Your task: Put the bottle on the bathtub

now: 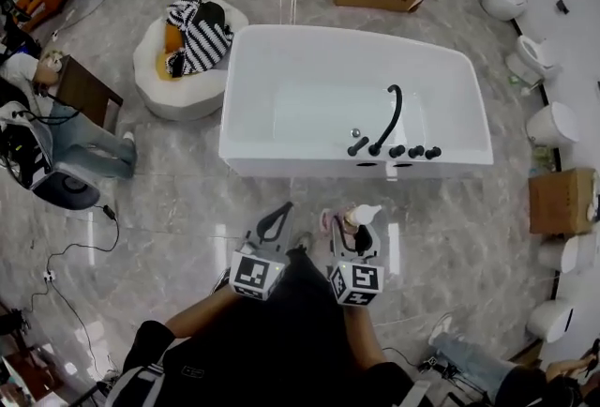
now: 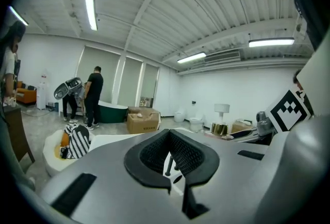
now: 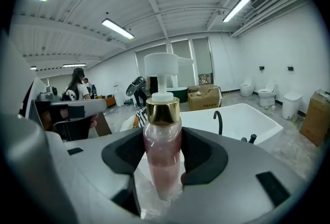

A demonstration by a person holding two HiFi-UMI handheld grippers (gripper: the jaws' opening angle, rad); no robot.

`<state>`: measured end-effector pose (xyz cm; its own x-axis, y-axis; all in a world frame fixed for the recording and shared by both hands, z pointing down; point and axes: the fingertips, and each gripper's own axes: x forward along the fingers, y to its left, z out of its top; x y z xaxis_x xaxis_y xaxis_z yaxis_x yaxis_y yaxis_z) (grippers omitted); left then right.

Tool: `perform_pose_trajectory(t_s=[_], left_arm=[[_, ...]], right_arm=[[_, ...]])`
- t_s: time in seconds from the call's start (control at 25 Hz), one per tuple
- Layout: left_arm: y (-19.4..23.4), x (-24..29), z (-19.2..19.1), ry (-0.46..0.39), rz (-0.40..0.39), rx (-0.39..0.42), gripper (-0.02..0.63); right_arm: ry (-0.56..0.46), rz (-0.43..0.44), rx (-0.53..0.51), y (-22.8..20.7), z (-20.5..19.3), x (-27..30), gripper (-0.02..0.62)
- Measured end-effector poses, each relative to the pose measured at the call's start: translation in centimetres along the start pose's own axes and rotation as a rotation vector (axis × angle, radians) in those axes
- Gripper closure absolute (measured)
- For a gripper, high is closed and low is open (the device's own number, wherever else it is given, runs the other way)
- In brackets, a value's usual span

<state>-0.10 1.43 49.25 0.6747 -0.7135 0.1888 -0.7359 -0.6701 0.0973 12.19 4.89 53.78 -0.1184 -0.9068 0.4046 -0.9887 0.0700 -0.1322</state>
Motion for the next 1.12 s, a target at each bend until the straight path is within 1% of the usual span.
perform_pose_trajectory(t_s=[0.16, 0.24, 0.4, 0.52, 0.68, 0.88, 1.0, 1.12], left_arm=[[-0.6, 2.7, 1.1, -0.028, 0.060, -0.015, 0.591], [-0.7, 3.7, 1.1, -0.027, 0.088, -0.026, 0.591], [-0.7, 5.1, 1.4, -0.015, 0.122, -0.024, 0.591], [-0.1, 6.2, 2.4, -0.040, 0.144, -0.015, 0.591], [1.3, 7.7, 2.2, -0.039, 0.152, -0.005, 0.591], [3.0, 10.0, 2.5, -0.051, 0.148, -0.004, 0.591], [4.0, 11.1, 2.6, -0.046, 0.153, -0.008, 0.591], [5.4, 12.4, 2.7, -0.039, 0.151, -0.021, 0.591]], right_arm=[[0.008, 0.052, -0.011, -2.9, 0.7, 2.0, 0.383], [0.008, 0.075, -0.021, -4.1, 1.4, 3.0, 0.383], [0.020, 0.105, -0.031, -5.5, 2.1, 4.8, 0.383], [0.029, 0.113, -0.038, -6.2, 2.4, 6.6, 0.383], [0.040, 0.120, -0.041, -6.5, 2.4, 9.0, 0.383], [0.063, 0.107, -0.042, -7.0, 1.8, 12.0, 0.383], [0.096, 0.107, -0.055, -7.2, 0.9, 14.4, 0.383], [0.140, 0.086, -0.075, -8.0, -0.5, 17.6, 0.383]])
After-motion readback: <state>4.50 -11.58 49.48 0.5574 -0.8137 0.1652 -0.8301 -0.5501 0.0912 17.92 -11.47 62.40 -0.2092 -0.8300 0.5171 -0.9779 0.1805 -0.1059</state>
